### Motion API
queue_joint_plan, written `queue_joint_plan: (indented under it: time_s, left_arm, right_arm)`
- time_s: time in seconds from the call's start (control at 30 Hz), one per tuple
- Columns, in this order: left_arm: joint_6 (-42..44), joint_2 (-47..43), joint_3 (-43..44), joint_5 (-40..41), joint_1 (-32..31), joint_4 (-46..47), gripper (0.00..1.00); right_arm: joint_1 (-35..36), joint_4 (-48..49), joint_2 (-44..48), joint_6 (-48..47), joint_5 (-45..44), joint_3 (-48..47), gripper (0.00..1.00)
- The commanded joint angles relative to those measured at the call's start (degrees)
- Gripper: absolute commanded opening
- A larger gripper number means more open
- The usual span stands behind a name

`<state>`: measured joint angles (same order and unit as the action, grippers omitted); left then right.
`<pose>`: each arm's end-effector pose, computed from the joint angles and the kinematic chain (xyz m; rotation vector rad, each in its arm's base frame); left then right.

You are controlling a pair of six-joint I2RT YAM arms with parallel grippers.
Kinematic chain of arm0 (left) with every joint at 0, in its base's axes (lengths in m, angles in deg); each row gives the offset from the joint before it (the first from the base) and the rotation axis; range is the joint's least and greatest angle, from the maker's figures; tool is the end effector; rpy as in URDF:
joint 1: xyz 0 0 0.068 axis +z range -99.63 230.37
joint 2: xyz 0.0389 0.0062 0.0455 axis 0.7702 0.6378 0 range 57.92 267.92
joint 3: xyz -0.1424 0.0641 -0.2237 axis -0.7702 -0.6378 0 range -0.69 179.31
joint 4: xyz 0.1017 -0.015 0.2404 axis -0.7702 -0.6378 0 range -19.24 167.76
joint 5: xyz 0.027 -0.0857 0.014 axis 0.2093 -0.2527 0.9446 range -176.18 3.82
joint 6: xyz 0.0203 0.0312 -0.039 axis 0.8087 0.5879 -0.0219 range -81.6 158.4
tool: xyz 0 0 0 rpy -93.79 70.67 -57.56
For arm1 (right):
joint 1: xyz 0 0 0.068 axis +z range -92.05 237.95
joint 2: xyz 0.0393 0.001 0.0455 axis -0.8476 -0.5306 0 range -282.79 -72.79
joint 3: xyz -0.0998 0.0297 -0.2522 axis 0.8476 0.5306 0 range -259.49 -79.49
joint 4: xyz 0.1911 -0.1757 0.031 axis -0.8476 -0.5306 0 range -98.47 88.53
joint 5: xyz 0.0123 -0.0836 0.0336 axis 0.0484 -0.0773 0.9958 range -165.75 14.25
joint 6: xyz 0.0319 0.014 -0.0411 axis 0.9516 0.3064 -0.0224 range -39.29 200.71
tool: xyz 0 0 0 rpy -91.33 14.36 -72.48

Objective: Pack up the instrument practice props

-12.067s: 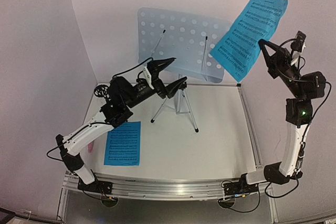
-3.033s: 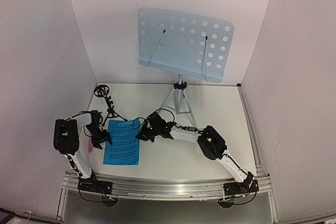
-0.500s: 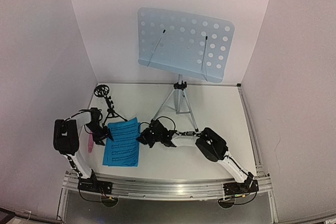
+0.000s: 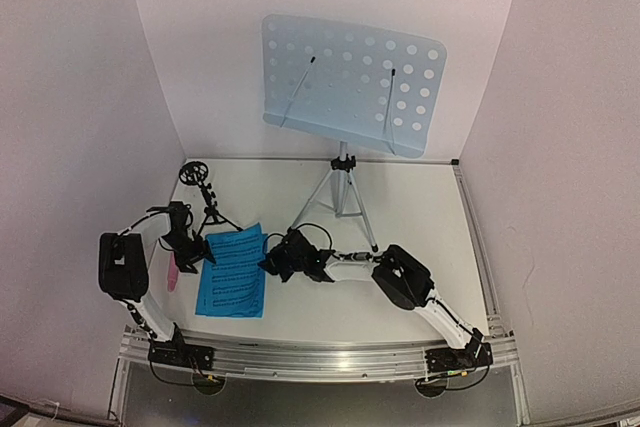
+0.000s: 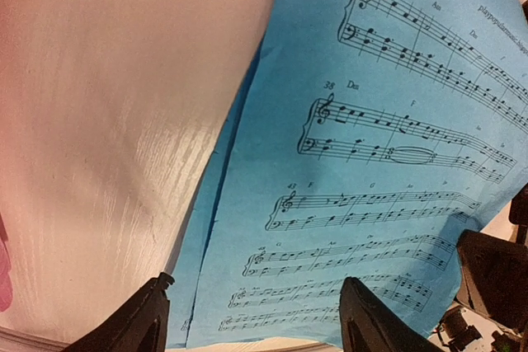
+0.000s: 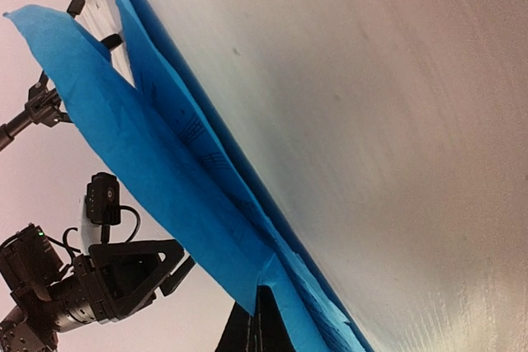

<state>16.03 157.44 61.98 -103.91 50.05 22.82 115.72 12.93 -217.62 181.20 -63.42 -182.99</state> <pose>0.2923 -0.0124 0.1670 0.5844 -2.9598 0.4521 0.2905 0.4746 0.0996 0.8013 2.5302 1.6500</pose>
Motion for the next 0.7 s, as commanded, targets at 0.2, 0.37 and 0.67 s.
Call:
queue_joint_plan:
  time_s: [0.2,0.37,0.67]
  left_arm:
    - [0.3,-1.2,-0.2,1.1,0.1,1.1,0.72]
    - [0.2,-1.0,-0.5,1.3,0.1,1.4,0.72]
    - [-1.1,-3.7,-3.1,2.9,0.1,2.1,0.72]
  right_arm:
    - [0.7,-3.2,4.8,1.0,-2.5,1.9,0.08]
    - [0.8,-7.8,6.8,-1.7,-0.7,3.2,0.39]
    - [0.7,-24.9,7.6,-15.5,6.0,-1.9,0.69]
